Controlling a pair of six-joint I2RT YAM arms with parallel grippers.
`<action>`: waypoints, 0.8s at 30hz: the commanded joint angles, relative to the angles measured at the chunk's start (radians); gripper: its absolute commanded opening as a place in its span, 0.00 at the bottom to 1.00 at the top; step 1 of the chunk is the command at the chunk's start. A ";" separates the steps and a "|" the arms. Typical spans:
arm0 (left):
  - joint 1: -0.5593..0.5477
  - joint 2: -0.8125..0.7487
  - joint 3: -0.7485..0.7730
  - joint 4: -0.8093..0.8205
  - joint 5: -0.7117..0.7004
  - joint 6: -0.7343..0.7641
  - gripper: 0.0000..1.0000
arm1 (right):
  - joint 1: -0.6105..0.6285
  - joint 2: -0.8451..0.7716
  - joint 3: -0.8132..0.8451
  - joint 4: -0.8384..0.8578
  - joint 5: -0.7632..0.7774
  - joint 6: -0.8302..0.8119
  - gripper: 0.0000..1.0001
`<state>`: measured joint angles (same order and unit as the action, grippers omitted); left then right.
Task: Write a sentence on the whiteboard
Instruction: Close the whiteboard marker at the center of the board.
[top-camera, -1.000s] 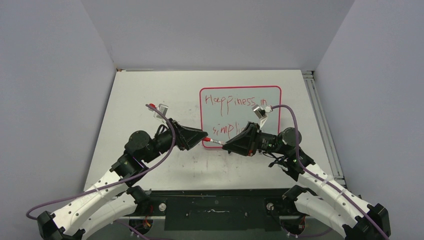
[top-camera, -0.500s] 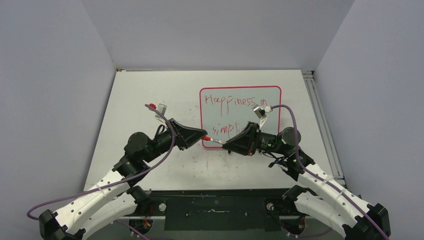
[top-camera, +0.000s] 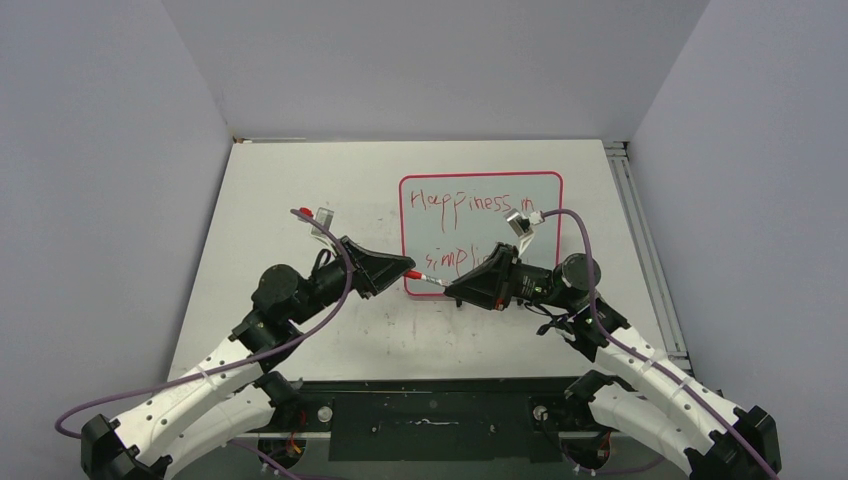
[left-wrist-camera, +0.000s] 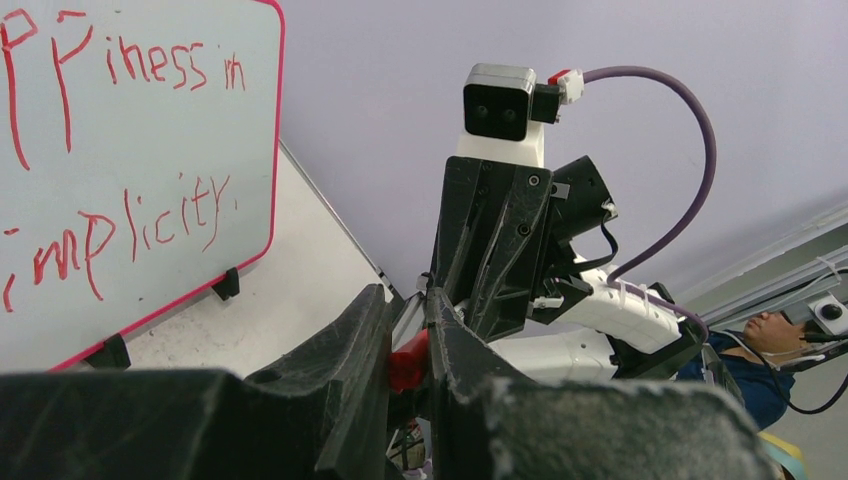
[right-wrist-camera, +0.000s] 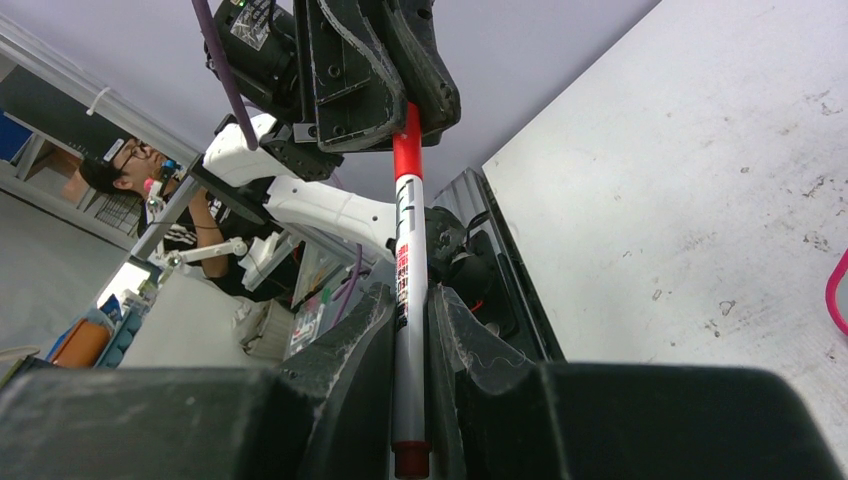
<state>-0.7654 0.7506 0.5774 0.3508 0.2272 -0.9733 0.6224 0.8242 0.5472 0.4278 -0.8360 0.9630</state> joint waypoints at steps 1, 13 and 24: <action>-0.078 0.038 -0.021 0.060 0.056 0.009 0.00 | 0.008 0.024 0.007 0.126 0.060 0.017 0.05; -0.179 0.071 -0.028 0.070 -0.012 0.025 0.00 | 0.008 0.006 0.000 0.129 0.091 0.010 0.05; 0.006 0.008 0.154 -0.399 0.014 0.246 0.71 | 0.010 -0.055 0.053 -0.374 0.319 -0.237 0.06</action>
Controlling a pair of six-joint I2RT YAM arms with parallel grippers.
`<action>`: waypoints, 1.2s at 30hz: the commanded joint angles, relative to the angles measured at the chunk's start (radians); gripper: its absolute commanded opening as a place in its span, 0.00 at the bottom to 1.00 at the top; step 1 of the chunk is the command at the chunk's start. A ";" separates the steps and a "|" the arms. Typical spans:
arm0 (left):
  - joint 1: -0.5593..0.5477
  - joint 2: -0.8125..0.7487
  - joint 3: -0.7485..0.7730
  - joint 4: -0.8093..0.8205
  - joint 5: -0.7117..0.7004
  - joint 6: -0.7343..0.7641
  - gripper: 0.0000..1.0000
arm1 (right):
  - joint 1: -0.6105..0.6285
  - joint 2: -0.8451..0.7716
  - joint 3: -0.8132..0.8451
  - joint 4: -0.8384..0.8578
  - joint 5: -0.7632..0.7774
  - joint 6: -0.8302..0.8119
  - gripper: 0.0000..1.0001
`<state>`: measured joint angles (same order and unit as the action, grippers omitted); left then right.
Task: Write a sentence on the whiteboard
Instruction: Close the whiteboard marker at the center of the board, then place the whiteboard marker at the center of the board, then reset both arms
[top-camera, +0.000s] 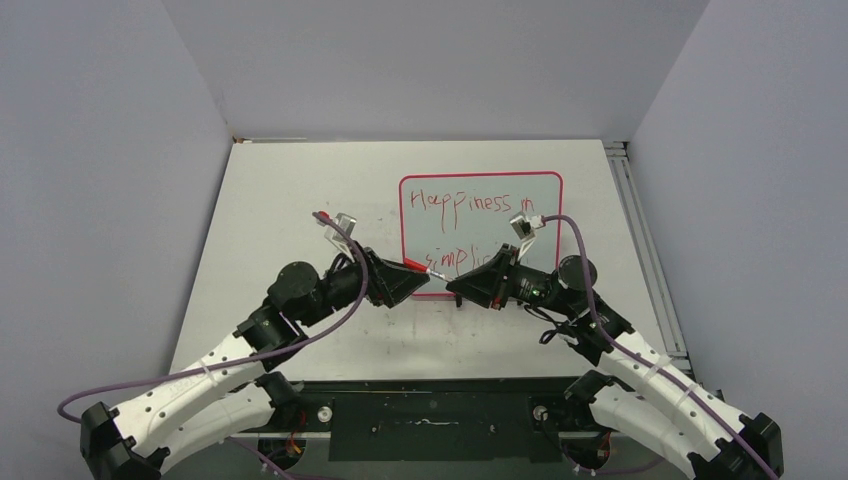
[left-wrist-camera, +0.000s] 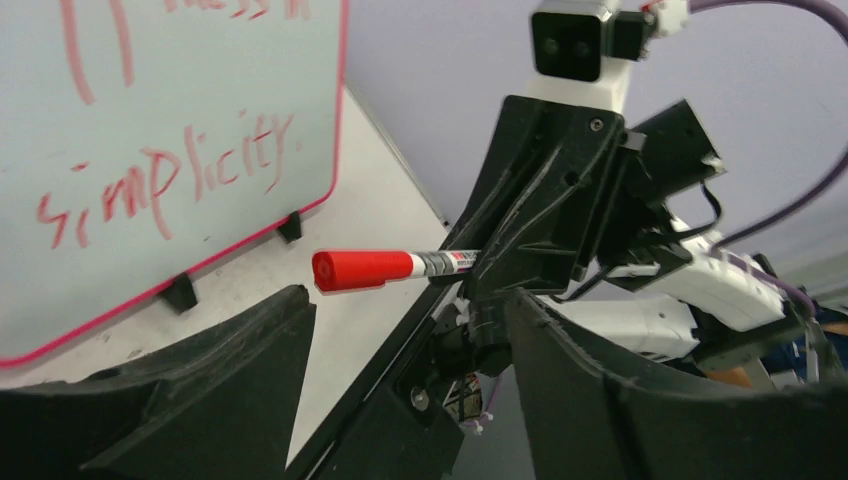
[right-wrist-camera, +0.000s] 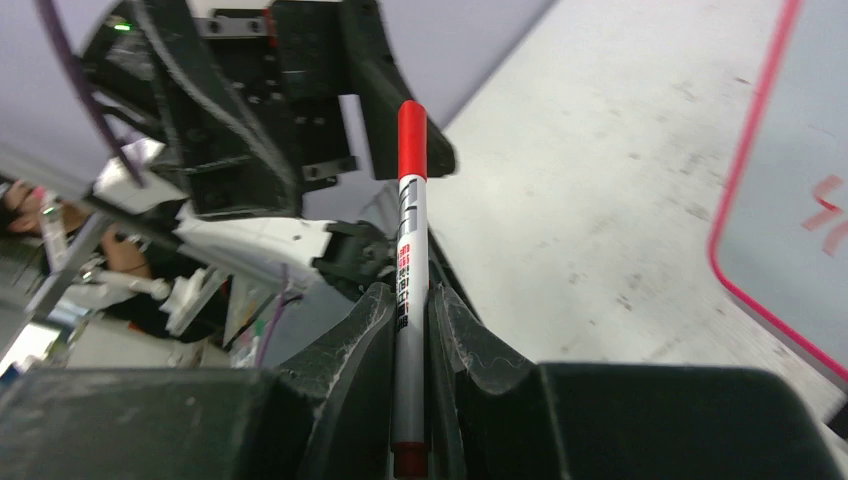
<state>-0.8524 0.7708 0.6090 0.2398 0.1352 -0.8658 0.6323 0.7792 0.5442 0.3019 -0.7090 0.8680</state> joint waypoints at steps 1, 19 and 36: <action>0.128 -0.013 0.151 -0.348 0.115 0.189 0.78 | 0.000 -0.004 0.060 -0.284 0.204 -0.162 0.06; 0.652 0.087 0.192 -0.481 0.084 0.541 0.96 | 0.176 0.363 -0.035 -0.333 0.284 -0.319 0.07; 0.656 0.022 0.163 -0.523 -0.098 0.572 0.96 | 0.177 0.253 0.012 -0.509 0.614 -0.321 0.92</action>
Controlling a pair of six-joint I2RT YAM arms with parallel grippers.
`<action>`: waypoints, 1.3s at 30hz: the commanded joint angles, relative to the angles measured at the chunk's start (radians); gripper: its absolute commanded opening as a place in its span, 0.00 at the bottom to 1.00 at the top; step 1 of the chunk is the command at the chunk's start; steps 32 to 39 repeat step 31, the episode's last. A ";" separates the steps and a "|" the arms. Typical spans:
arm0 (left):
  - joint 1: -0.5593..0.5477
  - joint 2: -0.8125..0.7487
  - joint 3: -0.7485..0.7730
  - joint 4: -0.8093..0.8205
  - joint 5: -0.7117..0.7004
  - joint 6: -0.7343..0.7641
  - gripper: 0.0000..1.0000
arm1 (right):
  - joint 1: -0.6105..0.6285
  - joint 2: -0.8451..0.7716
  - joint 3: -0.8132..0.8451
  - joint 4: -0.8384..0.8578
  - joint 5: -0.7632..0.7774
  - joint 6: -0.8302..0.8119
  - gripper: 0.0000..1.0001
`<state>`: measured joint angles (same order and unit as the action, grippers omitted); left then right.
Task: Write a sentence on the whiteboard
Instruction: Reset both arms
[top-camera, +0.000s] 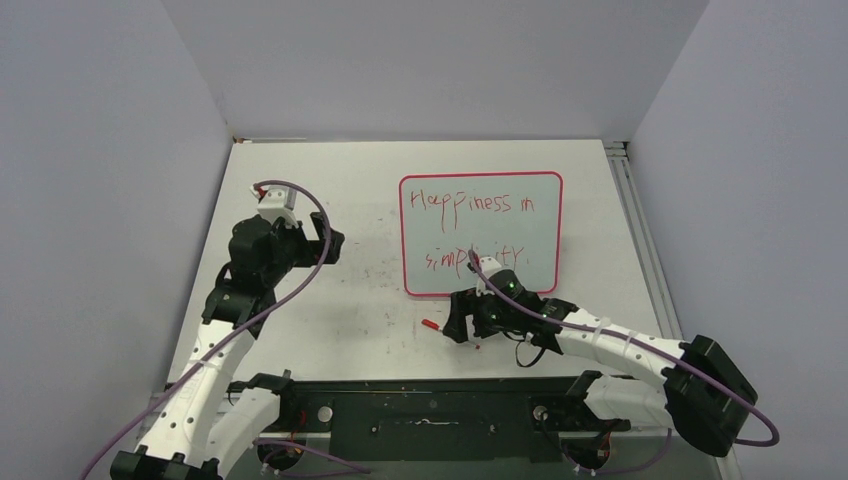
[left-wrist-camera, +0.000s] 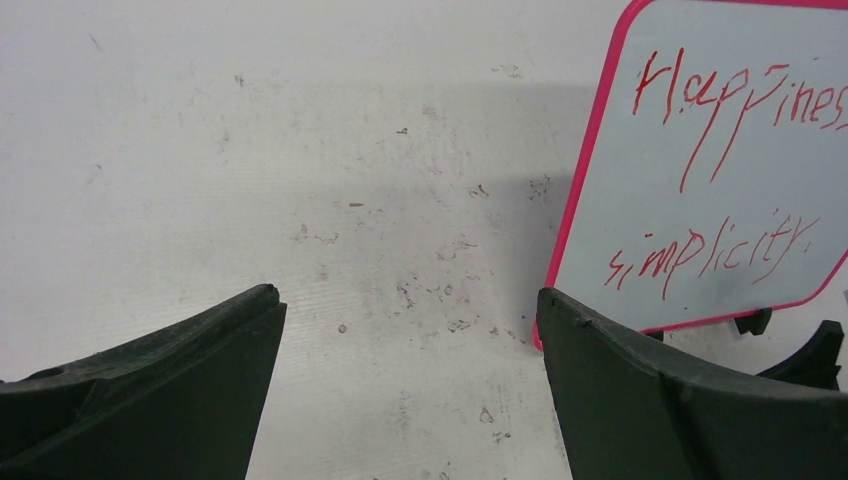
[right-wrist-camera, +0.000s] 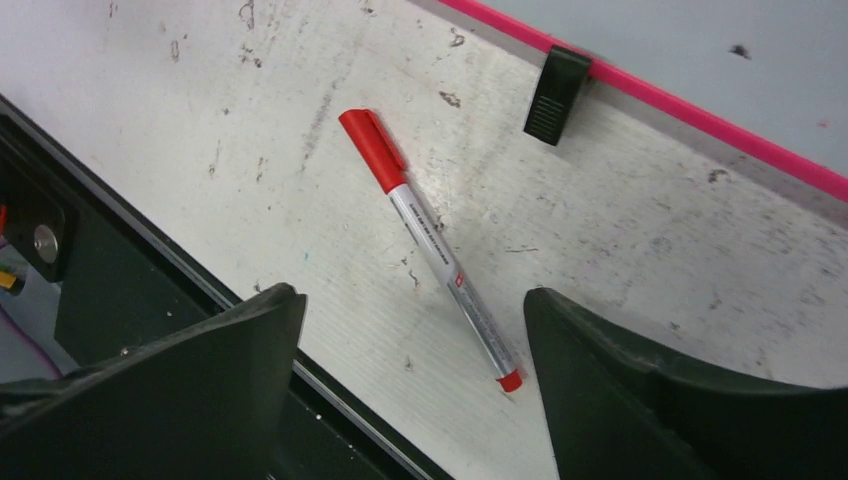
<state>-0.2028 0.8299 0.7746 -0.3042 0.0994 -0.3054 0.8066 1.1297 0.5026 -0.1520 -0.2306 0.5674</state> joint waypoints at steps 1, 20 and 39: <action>0.006 -0.046 -0.006 0.026 -0.073 0.007 0.96 | 0.001 -0.123 0.071 -0.088 0.189 -0.028 0.97; 0.006 -0.189 0.014 -0.019 -0.379 -0.014 0.96 | -0.368 -0.471 0.255 -0.151 0.629 -0.272 0.90; 0.006 -0.217 0.001 -0.011 -0.361 0.006 0.96 | -0.369 -0.487 0.259 -0.148 0.665 -0.277 0.90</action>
